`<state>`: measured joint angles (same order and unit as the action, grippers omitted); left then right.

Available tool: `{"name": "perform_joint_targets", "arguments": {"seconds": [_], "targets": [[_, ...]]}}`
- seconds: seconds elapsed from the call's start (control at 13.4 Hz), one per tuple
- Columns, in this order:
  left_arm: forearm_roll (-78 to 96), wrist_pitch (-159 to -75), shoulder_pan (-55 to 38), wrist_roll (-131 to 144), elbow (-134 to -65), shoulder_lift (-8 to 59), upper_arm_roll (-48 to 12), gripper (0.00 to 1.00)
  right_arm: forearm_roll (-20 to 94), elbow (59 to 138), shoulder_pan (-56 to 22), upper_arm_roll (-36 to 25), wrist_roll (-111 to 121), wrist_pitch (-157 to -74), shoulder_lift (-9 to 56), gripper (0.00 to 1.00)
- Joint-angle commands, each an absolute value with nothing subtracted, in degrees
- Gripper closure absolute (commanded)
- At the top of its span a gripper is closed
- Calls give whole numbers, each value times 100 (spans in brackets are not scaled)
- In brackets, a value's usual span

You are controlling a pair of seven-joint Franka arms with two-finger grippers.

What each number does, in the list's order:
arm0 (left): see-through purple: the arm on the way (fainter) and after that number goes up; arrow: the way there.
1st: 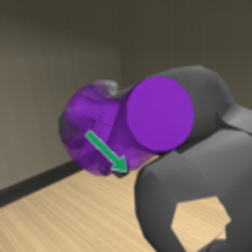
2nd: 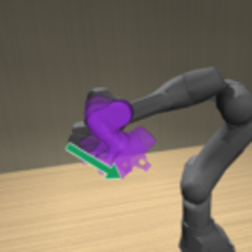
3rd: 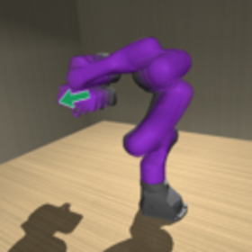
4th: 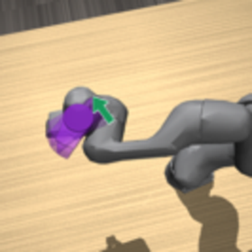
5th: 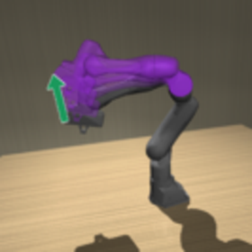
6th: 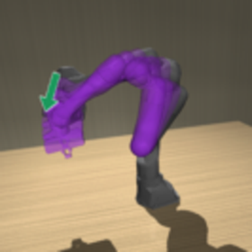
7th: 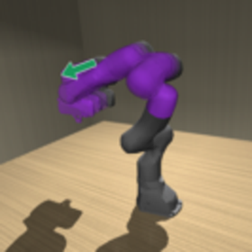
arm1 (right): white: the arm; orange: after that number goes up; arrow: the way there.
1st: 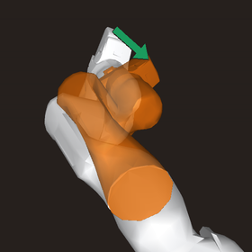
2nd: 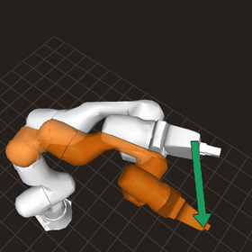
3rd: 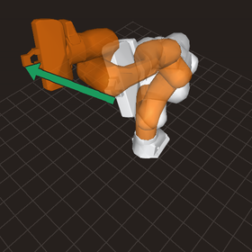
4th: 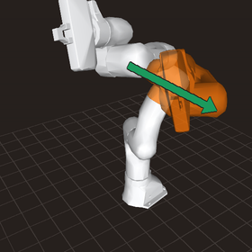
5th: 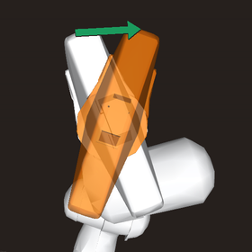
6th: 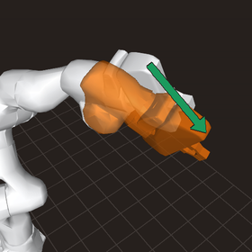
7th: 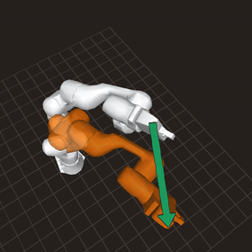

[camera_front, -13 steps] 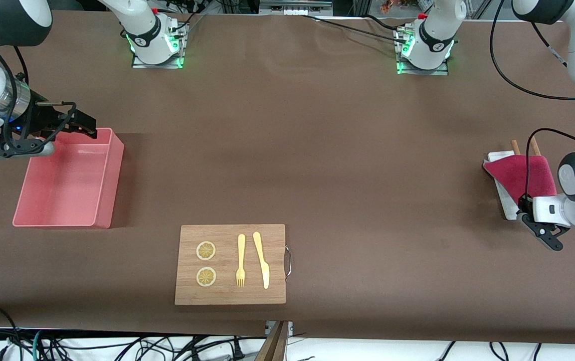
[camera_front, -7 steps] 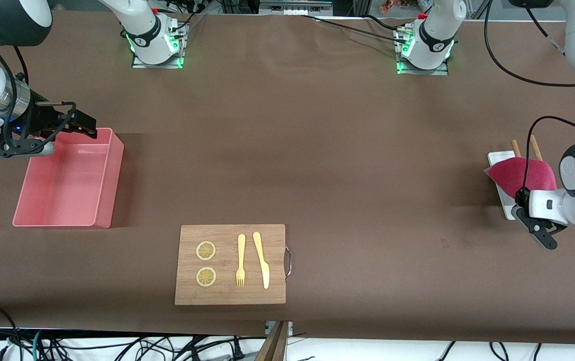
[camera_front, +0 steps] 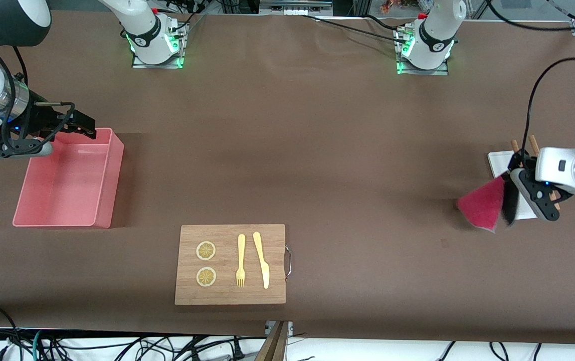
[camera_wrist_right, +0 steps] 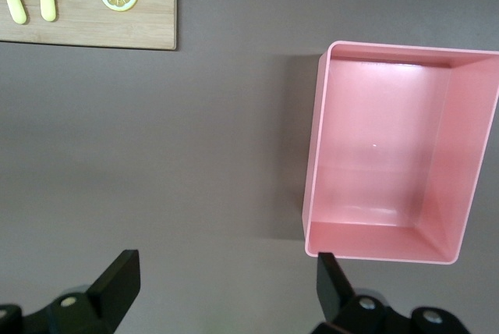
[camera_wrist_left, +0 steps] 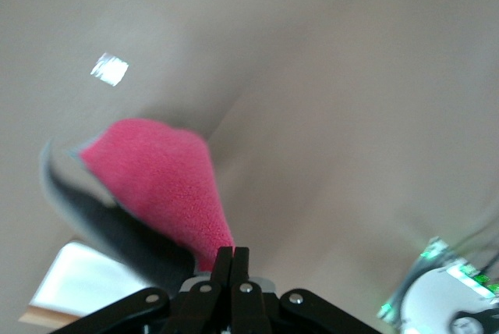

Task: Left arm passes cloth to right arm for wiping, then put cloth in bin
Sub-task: 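Lift the cloth with the left gripper while the right gripper reaches in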

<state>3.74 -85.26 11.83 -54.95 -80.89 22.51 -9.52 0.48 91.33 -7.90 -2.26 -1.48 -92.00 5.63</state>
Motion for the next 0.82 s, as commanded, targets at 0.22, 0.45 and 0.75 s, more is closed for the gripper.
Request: {"name": "perform_joint_targets", "arguments": {"seconds": [0.22, 0.45, 0.75], "targets": [[1291, -8253, 1213, -2818, -7912, 1934, -2010, 100, -18, 8833, -1203, -132, -9, -9176, 782, 0], [1730, -8393, 1073, -1410, -7866, 1995, -2469, 100, 78, 8833, -1458, 8, 883, -8676, 905, 0], [2205, -8937, 625, -292, -7788, 2013, -2470, 100, 1314, 8885, -1442, 106, 2693, -8762, 914, 0]]}}
